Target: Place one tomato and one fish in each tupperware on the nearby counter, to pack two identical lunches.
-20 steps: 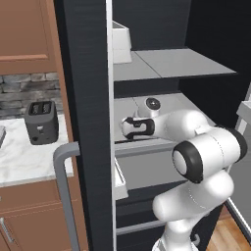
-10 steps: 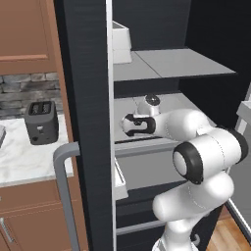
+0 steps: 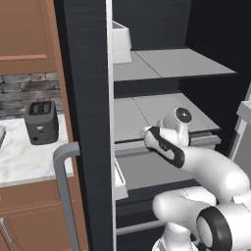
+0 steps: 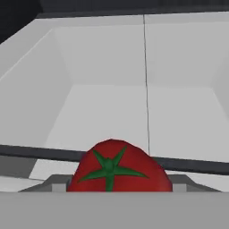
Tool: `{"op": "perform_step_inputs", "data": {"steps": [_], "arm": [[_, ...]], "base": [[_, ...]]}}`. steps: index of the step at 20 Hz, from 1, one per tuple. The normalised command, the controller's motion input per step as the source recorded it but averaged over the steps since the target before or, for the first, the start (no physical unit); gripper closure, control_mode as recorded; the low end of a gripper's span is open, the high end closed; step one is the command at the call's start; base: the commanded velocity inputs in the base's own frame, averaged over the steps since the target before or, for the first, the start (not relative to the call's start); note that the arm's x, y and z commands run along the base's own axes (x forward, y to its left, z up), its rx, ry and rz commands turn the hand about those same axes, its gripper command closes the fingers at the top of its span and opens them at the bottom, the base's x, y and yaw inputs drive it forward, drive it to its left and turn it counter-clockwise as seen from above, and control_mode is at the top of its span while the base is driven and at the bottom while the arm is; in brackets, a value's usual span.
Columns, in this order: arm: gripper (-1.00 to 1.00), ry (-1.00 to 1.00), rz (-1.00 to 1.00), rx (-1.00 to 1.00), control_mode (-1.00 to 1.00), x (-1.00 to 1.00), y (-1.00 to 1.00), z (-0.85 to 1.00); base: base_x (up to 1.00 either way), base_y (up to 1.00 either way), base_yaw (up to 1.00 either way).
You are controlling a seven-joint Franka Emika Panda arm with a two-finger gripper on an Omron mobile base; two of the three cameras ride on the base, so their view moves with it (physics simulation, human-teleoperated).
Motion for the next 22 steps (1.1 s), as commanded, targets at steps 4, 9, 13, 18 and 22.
{"op": "perform_step_inputs", "data": {"steps": [4, 9, 13, 18, 22], "arm": [[1.0, 0.0, 0.0, -0.04, -1.0, -0.97, -0.18, 1.0], [1.0, 0.0, 0.0, -0.03, -1.0, -1.0, -0.31, 0.96], [1.0, -0.01, 0.0, -0.04, -1.0, -1.0, -0.15, 0.49], [1.0, -0.03, -0.03, -0.06, -1.0, -1.0, -0.01, 0.26], [1.0, -0.03, -0.03, -0.04, 1.0, -0.5, 0.0, 0.15]], "base": [[0.0, 0.0, 0.0], [0.0, 0.0, 0.0], [0.0, 0.0, 0.0], [0.0, 0.0, 0.0], [-0.5, -0.01, -0.03]]}}
